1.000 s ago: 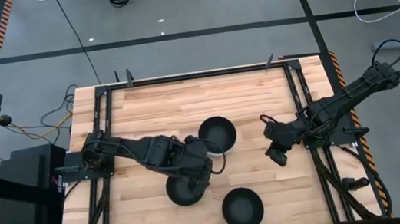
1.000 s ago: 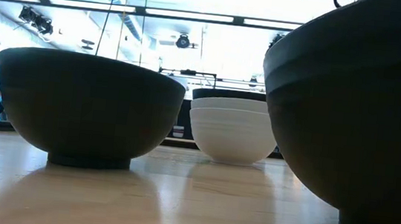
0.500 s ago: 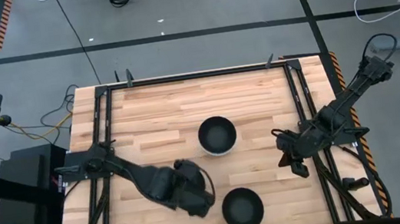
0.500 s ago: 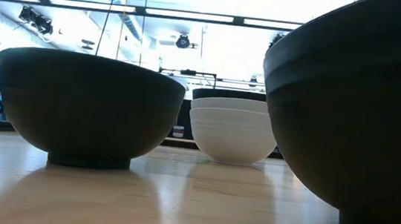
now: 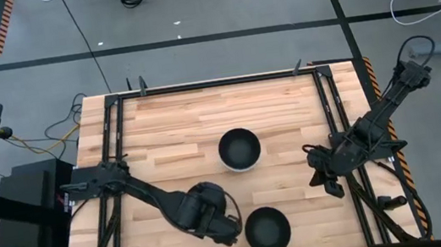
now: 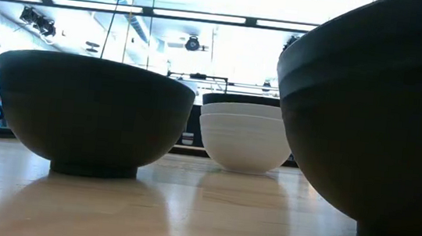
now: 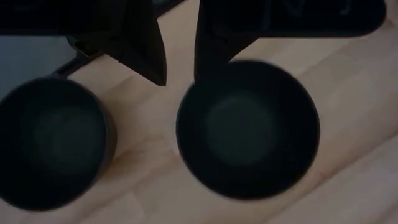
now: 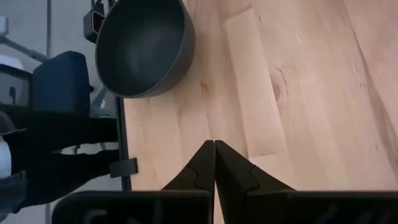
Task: Nest bowls inside each other
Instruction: Stack the left black bowl on the black bowl
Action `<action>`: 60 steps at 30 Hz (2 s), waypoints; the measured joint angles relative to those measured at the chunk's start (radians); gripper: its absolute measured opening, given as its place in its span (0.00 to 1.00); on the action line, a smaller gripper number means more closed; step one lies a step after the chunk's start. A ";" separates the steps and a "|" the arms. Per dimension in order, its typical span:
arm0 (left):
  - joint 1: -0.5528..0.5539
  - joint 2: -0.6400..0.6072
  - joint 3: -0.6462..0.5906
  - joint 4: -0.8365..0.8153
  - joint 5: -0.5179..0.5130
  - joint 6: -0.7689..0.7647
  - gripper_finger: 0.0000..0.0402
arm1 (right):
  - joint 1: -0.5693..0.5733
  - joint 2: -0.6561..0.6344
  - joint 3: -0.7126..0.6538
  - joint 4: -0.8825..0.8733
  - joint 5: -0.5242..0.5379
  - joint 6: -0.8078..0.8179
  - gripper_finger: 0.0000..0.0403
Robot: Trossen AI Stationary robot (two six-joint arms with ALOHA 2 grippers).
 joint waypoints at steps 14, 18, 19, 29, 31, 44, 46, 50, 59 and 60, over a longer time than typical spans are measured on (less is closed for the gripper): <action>0.109 0.000 0.000 0.000 0.032 0.219 0.23 | 0.097 0.000 0.000 0.005 0.090 0.130 0.03; 0.077 0.000 0.000 0.000 0.072 0.156 0.21 | 0.117 0.000 0.000 0.008 0.099 0.158 0.03; 0.059 0.000 0.000 0.000 0.074 0.138 0.21 | 0.121 0.000 0.000 0.007 0.104 0.163 0.03; -0.105 0.002 0.000 0.000 0.075 -0.173 0.22 | 0.128 0.000 0.000 0.007 0.120 0.164 0.03; -0.121 0.003 0.000 0.000 0.075 -0.216 0.22 | 0.128 0.000 0.000 0.008 0.120 0.165 0.03; -0.125 0.019 -0.230 -0.001 0.208 -0.382 0.23 | 0.128 0.001 0.000 0.023 0.120 0.168 0.03; -0.111 0.019 -0.257 -0.001 0.196 -0.381 0.22 | 0.128 0.001 0.000 0.023 0.120 0.168 0.03; -0.055 0.004 -0.304 -0.001 0.156 -0.325 0.20 | 0.128 0.001 0.000 0.023 0.120 0.169 0.03; 0.095 -0.093 -0.452 0.003 0.118 -0.162 0.20 | 0.135 0.001 0.000 0.076 0.120 0.169 0.03; 0.109 -0.112 -0.479 0.009 0.109 -0.150 0.20 | 0.139 0.001 0.000 0.080 0.120 0.169 0.03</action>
